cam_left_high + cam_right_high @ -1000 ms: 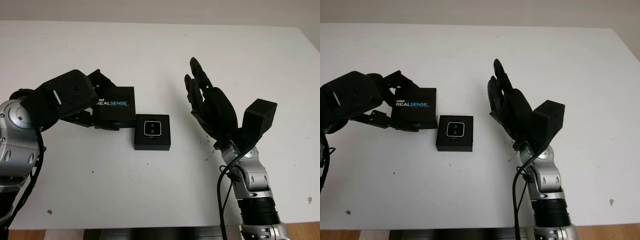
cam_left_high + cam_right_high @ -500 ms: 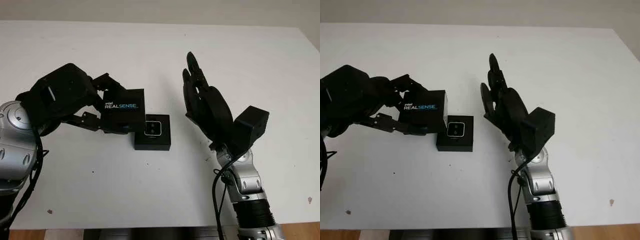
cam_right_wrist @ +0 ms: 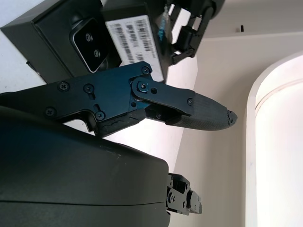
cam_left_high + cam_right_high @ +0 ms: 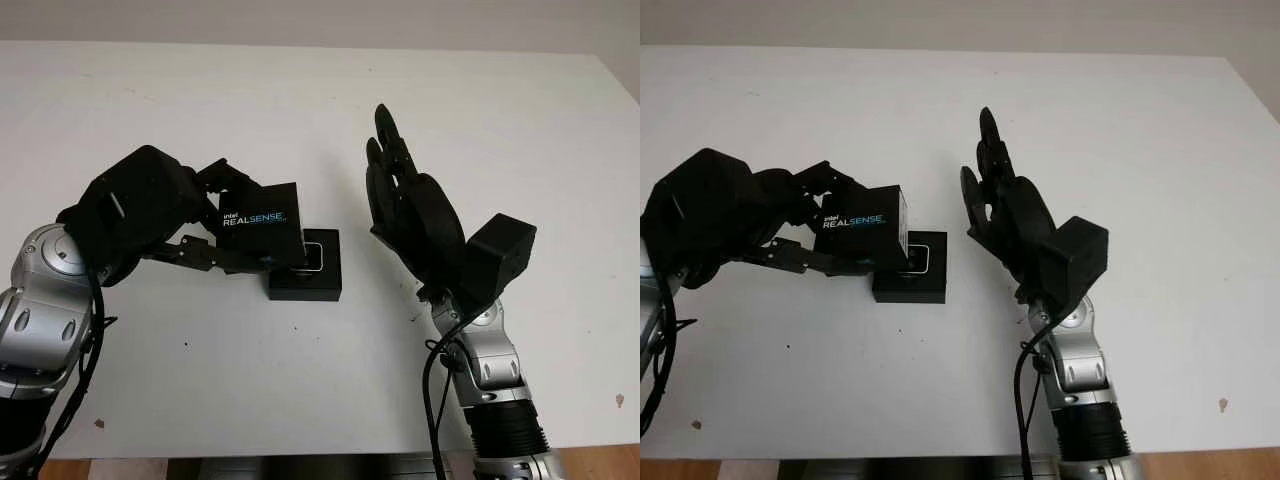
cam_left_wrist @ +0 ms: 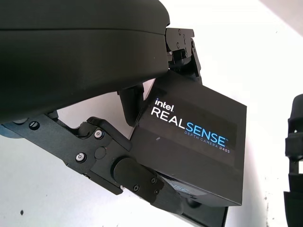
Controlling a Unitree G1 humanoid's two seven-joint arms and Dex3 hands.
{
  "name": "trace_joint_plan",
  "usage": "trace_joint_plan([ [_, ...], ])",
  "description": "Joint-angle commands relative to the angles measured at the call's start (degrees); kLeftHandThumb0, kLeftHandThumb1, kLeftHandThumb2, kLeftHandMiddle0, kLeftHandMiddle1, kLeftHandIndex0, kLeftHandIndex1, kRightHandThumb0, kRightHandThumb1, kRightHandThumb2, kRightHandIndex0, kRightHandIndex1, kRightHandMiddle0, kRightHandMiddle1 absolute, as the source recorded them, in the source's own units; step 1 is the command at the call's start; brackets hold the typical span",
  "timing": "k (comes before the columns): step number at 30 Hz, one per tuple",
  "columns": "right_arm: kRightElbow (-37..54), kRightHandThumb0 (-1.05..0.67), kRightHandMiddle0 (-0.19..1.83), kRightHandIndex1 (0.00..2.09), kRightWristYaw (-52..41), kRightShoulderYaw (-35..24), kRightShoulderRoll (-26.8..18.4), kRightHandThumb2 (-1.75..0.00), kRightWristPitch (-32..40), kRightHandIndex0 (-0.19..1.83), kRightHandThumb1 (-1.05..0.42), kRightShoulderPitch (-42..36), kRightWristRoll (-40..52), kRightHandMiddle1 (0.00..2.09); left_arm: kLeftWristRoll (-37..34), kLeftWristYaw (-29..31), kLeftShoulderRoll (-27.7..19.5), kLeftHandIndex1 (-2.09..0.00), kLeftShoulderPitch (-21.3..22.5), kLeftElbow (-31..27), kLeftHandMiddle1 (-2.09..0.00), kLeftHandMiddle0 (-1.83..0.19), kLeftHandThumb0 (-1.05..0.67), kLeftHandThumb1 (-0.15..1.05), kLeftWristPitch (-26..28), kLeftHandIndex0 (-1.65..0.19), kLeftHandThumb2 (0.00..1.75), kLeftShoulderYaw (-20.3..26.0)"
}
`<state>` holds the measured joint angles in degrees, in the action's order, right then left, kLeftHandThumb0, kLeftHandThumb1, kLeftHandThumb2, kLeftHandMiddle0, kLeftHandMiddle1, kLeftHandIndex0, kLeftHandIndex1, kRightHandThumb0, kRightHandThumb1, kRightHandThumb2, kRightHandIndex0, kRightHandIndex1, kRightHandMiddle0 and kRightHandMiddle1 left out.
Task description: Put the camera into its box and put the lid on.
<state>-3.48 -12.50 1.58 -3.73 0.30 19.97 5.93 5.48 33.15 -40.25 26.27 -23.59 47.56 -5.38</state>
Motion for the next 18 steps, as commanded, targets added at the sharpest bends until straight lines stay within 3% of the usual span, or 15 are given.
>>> trace_joint_plan([
  [1,0.7,-0.73,-0.19,0.00,0.8,-0.4,0.4,-0.64,0.6,-0.19,-1.05,-0.4,0.1,0.00,0.0,-0.2,0.3,-1.43,0.2,0.4,-1.64,-0.06,-0.48,1.05,-0.9,0.03,0.18,-0.6],
  [18,-0.1,-0.72,-0.19,0.00,0.9,-1.2,0.7,-0.64,-0.4,-0.19,-1.05,-0.2,1.1,0.00,0.2,0.5,0.7,-1.35,1.0,1.8,-1.55,-0.04,-0.48,1.05,-3.7,0.01,0.18,-4.0],
])
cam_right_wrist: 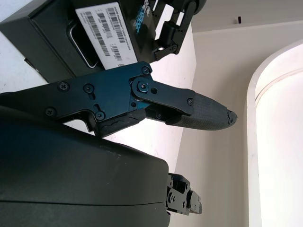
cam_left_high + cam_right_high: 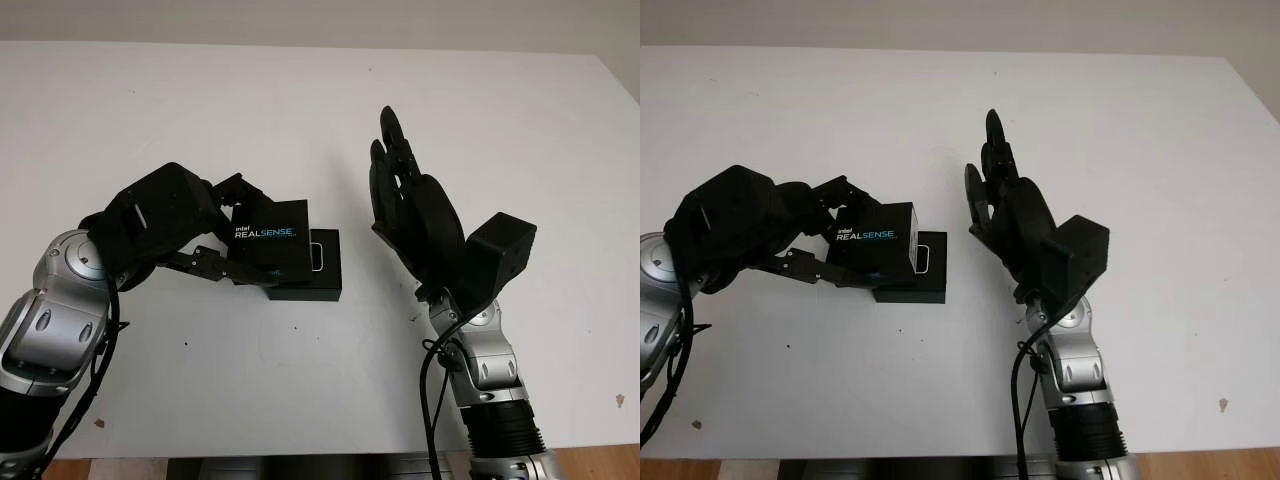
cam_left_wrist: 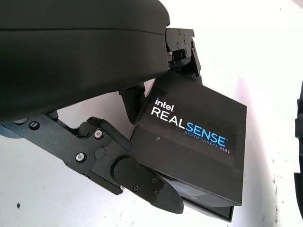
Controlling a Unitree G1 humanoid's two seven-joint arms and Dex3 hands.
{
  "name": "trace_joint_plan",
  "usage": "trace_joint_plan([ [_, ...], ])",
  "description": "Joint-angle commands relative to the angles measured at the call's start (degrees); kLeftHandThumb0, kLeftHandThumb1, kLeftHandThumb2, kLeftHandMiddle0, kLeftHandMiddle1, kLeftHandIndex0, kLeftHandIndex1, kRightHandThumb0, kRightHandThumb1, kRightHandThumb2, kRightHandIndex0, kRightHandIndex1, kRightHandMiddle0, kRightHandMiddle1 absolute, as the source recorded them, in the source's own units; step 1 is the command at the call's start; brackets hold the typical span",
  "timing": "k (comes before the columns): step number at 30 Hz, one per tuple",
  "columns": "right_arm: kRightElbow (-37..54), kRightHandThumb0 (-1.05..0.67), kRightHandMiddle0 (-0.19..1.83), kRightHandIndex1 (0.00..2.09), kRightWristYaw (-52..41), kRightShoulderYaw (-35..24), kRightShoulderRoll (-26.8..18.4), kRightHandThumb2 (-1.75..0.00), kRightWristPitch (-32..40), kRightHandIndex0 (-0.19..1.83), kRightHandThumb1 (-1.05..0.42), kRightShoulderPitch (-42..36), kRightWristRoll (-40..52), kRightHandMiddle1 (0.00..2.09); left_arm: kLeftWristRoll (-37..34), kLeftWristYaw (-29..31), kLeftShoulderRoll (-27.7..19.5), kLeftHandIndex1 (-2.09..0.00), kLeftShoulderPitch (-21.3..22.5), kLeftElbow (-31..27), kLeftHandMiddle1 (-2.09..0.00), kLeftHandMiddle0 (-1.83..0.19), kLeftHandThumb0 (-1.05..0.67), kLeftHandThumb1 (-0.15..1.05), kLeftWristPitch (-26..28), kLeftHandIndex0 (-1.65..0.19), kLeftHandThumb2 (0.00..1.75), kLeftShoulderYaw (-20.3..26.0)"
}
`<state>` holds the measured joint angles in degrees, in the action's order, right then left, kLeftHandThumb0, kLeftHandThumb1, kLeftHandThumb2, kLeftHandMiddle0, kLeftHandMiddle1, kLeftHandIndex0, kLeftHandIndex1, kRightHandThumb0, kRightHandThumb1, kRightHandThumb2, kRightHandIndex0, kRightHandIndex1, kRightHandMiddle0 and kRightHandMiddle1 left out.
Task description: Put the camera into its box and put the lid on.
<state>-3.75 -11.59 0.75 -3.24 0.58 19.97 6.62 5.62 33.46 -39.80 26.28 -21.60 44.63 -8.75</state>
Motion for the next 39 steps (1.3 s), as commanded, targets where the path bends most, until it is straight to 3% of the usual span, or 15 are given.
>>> trace_joint_plan([
  [1,0.2,-0.72,-0.19,0.00,0.0,-0.3,0.2,-0.64,-0.6,-0.19,-1.05,-0.2,0.4,0.00,0.3,0.2,0.2,-1.34,1.0,-0.2,-1.54,-0.05,-0.49,1.05,-1.1,0.00,0.18,-0.9],
  [13,0.5,-0.73,-0.19,0.00,-0.2,0.1,0.0,-0.64,0.1,-0.19,-1.05,-0.3,0.2,0.00,1.5,0.4,1.8,-1.28,2.5,-0.7,-1.52,0.01,-0.46,1.05,-1.1,0.01,0.19,-3.9],
  [18,0.4,-0.72,-0.19,0.00,-0.7,0.1,0.2,-0.64,-0.1,-0.19,-1.05,-0.5,0.7,0.00,3.1,0.6,2.1,-1.25,3.4,-0.8,-1.40,0.02,-0.44,1.05,-0.2,0.03,0.19,-5.8],
  [21,0.1,-0.71,-0.19,0.00,-1.0,0.1,0.3,-0.65,-0.5,-0.19,-1.05,-0.6,0.9,0.00,3.4,0.3,2.9,-1.26,3.7,-0.2,-1.47,0.02,-0.43,1.05,0.0,0.02,0.18,-6.2],
  [28,1.2,-0.71,-0.19,0.00,-0.7,0.2,0.3,-0.65,0.6,-0.19,-1.05,-1.0,1.0,0.00,5.7,0.2,3.3,-1.29,3.9,-0.3,-1.35,0.04,-0.47,1.05,0.6,0.07,0.17,-8.0],
  [34,1.0,-0.72,-0.19,0.00,-0.6,0.2,0.4,-0.64,-0.1,-0.19,-1.05,-1.2,1.1,0.00,7.5,0.7,2.9,-1.21,3.6,-2.1,-1.13,-0.02,-0.45,1.05,2.0,0.12,0.19,-9.1],
  [39,1.4,-0.71,-0.19,0.00,-0.5,0.5,0.3,-0.65,0.6,-0.19,-1.05,-1.3,0.9,0.00,8.0,1.1,2.9,-1.16,3.2,-3.5,-1.20,0.01,-0.44,1.05,3.7,0.12,0.20,-9.2],
])
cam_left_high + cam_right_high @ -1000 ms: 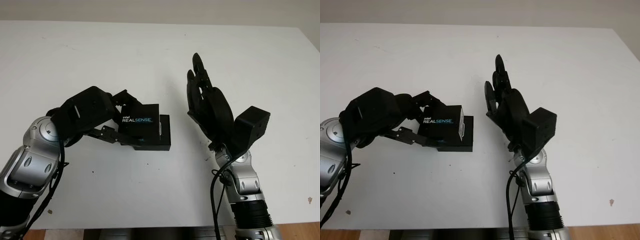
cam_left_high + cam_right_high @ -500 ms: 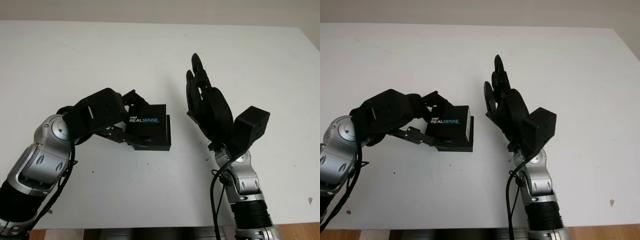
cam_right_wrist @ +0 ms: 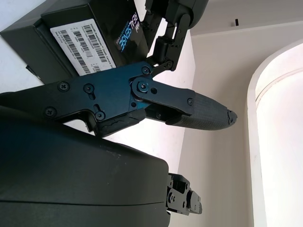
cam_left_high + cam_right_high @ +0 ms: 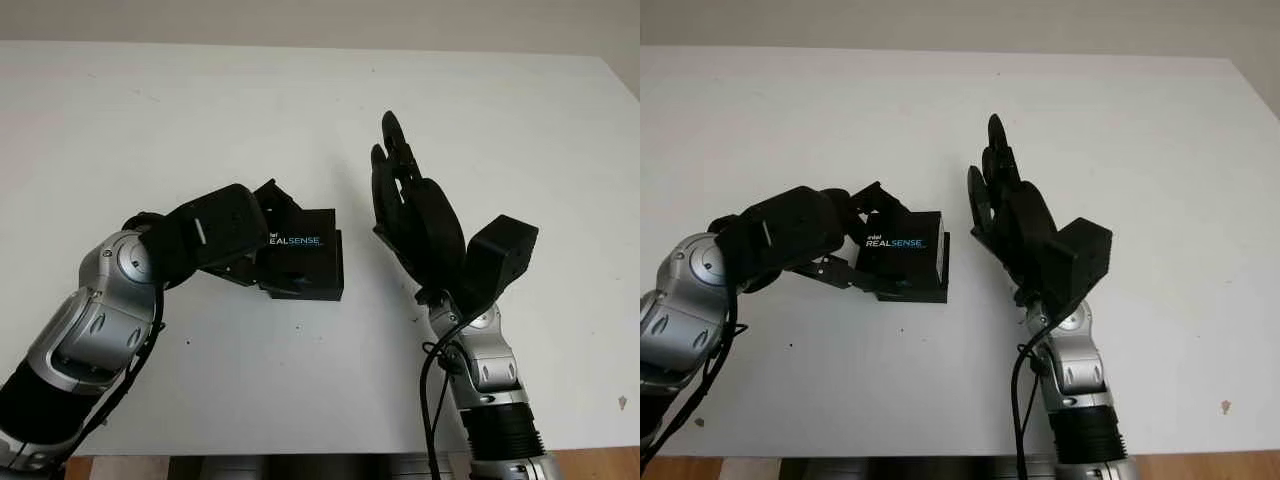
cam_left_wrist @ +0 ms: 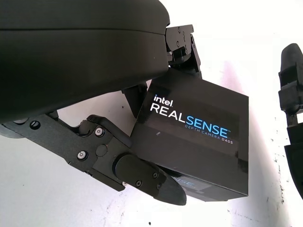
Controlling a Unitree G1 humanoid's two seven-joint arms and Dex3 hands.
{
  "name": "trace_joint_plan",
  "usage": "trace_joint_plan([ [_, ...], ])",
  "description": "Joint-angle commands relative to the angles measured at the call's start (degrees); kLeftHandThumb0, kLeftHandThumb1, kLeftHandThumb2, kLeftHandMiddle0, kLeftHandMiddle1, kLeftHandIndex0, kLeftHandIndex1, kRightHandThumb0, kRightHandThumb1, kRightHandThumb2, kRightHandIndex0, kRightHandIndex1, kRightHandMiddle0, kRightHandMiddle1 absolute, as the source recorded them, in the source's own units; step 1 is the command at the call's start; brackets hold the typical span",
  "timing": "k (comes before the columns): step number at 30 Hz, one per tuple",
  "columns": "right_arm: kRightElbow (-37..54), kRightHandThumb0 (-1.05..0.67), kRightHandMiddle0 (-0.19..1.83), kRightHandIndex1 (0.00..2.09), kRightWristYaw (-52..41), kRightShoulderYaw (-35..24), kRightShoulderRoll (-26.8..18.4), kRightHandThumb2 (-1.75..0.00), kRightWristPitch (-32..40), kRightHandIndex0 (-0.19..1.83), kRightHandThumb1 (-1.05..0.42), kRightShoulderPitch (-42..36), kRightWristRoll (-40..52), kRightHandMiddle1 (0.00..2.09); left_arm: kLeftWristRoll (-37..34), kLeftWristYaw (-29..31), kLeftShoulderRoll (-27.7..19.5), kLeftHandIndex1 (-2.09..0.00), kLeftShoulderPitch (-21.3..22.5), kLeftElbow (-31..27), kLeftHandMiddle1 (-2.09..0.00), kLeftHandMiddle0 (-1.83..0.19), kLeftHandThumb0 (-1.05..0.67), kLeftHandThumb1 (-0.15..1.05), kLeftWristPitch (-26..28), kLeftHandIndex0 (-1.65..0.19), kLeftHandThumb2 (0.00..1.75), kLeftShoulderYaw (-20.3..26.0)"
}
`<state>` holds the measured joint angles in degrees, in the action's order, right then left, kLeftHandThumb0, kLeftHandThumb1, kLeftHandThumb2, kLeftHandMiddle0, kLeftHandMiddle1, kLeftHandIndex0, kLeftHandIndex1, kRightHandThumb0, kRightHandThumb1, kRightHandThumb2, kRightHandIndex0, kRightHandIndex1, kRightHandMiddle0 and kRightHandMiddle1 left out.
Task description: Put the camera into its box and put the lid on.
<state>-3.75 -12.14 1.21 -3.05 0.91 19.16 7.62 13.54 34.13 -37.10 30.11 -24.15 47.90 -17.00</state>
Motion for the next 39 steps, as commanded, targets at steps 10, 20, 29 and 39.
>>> trace_joint_plan([
  [10,1.7,-0.72,-0.19,0.00,0.1,0.2,0.3,-0.64,0.7,-0.19,-1.05,-0.9,0.0,0.00,-1.3,0.9,0.9,-1.16,-0.9,-2.2,-1.14,0.02,-0.46,1.05,1.3,0.12,0.20,0.1],
  [20,1.3,-0.72,-0.19,0.00,0.0,0.2,0.4,-0.63,0.6,-0.19,-1.05,-1.0,0.1,0.00,-4.3,0.2,2.8,-1.17,-1.3,-1.3,-1.11,0.01,-0.45,1.05,1.8,0.12,0.20,1.6],
  [29,1.1,-0.73,-0.19,0.00,-0.2,0.3,0.3,-0.62,0.5,-0.19,-1.05,-0.9,0.0,0.00,-7.0,-0.6,4.4,-1.20,-2.0,0.1,-1.21,0.05,-0.45,1.05,1.7,0.11,0.19,2.6],
  [39,0.8,-0.73,-0.19,0.00,-0.3,0.4,0.4,-0.62,0.6,-0.19,-1.05,-0.9,-0.1,0.00,-6.4,-1.0,4.1,-1.24,-2.4,0.7,-1.21,0.06,-0.45,1.05,0.0,0.13,0.19,1.5],
])
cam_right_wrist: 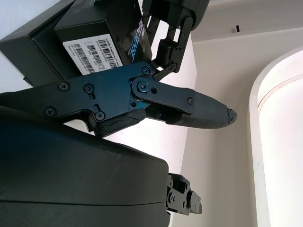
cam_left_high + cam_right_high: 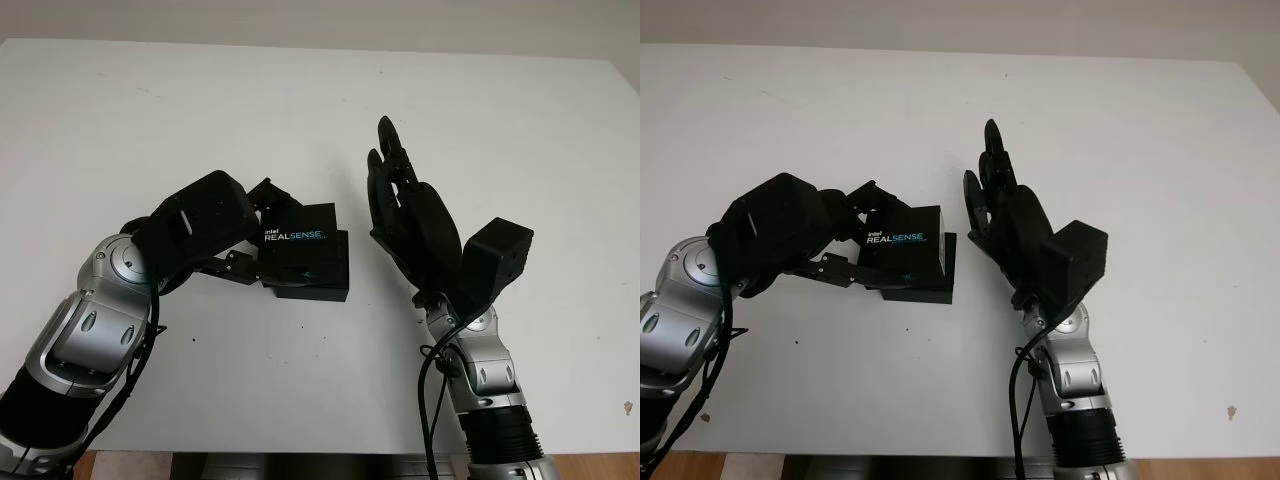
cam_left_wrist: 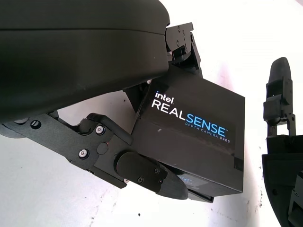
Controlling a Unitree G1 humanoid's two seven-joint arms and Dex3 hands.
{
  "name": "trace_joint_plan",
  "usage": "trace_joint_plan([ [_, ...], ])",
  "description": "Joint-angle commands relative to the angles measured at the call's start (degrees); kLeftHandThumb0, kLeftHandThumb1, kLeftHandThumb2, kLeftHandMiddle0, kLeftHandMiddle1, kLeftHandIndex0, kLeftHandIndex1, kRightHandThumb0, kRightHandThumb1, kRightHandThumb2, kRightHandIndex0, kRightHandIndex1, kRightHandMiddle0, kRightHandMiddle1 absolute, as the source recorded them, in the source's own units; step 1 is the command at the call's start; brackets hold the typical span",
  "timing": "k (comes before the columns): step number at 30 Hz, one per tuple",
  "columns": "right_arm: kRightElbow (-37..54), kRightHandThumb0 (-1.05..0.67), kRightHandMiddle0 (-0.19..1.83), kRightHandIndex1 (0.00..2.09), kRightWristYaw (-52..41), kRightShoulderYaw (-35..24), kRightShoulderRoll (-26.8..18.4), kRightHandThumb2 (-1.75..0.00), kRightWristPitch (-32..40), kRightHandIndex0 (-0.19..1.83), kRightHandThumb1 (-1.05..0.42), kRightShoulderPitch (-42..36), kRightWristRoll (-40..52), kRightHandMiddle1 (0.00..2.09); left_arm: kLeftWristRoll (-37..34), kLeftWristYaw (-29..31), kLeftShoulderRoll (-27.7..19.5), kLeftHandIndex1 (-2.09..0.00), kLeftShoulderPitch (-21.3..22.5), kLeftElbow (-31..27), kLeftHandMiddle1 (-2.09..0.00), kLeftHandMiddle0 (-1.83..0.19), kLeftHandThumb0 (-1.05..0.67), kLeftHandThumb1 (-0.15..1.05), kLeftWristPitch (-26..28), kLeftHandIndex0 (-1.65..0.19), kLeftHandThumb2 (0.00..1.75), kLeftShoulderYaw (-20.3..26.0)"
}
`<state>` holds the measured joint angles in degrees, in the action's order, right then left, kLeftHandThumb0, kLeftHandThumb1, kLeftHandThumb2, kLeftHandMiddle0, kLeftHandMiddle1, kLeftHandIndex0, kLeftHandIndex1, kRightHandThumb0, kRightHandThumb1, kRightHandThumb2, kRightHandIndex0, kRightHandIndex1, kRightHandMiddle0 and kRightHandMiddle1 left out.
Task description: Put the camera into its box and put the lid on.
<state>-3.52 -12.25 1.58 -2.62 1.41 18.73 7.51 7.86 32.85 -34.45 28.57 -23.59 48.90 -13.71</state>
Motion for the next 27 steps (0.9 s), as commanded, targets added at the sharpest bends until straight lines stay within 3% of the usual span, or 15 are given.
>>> trace_joint_plan([
  [1,0.5,-0.73,-0.19,0.00,-0.3,0.0,0.0,-0.62,-0.1,-0.19,-1.05,-0.4,0.0,0.00,-0.6,0.3,1.4,-1.24,-0.9,0.3,-1.21,0.06,-0.45,1.05,-1.4,0.13,0.19,-2.0],
  [10,-0.1,-0.72,-0.19,0.00,-0.5,0.0,-0.1,-0.63,-0.8,-0.19,-1.05,-0.4,-0.3,0.01,3.9,-2.2,1.1,-1.21,-2.4,0.6,-1.31,-0.02,-0.44,1.05,-7.9,0.12,0.15,-4.8],
  [19,-0.1,-0.75,-0.19,0.00,-0.7,0.1,-0.2,-0.61,0.0,-0.19,-1.05,-0.4,-0.4,0.00,7.2,-7.0,3.2,-1.23,-5.6,2.9,-1.51,0.12,-0.45,1.05,-17.9,0.17,0.14,-4.7],
  [27,0.3,-0.75,-0.19,0.00,-0.9,0.2,-0.1,-0.61,0.6,-0.19,-1.05,-0.6,-0.4,0.02,9.8,-7.1,4.6,-1.23,-6.1,3.2,-1.54,0.15,-0.47,1.05,-18.8,0.19,0.16,-4.8],
])
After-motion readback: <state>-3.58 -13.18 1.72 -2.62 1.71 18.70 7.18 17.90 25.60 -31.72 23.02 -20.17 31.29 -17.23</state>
